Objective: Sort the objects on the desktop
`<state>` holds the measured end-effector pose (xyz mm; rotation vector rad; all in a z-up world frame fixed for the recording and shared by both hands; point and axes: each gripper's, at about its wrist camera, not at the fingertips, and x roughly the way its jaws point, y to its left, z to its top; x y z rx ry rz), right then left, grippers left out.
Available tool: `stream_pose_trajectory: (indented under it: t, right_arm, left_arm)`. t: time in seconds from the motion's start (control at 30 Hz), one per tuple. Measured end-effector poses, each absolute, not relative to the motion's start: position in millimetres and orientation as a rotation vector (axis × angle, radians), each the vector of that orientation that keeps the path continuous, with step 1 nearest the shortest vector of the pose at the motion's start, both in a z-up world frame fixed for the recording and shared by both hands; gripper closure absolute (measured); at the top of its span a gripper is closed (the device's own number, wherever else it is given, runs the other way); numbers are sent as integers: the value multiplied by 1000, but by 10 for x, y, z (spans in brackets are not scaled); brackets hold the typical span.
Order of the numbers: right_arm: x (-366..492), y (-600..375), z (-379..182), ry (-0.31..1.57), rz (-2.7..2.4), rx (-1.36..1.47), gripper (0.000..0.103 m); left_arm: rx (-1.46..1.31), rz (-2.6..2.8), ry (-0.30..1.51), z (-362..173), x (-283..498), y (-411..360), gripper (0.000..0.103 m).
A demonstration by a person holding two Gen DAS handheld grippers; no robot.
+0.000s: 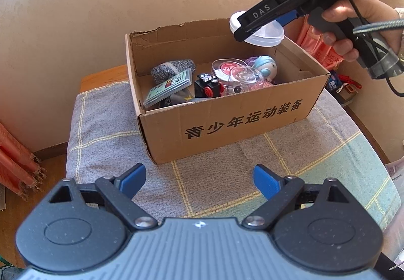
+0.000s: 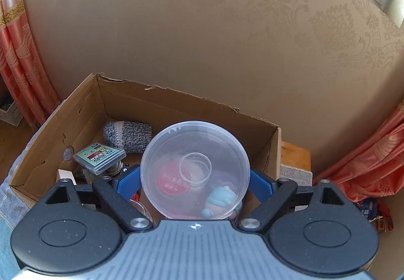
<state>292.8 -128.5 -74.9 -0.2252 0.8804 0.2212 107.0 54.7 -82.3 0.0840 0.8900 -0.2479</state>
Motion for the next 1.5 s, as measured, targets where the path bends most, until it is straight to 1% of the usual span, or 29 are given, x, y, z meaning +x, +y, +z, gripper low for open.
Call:
stream_pose_trajectory:
  t: [0.23,0.37,0.5,1.17,1.5]
  right_arm:
    - [3062,-1209,-758,881,183,-259,10]
    - [3056,-1209,-729,876,177,-253,3]
    - [2969,-1204,-660,866,186,-264,1]
    - [2492,-1185,-200,891,207,-229,0]
    - [2032,-1324,-19,946,195,-137,0]
  left_arm:
    - [53,-262,896,-846,1060,581,11]
    - [37,-244,895,-845,1041,610,11]
    - [30,-234,888,-817,1016,636,11]
    - [103,-201,839,-548,788,613,11]
    - [73,-131,883,-434,739,644,11]
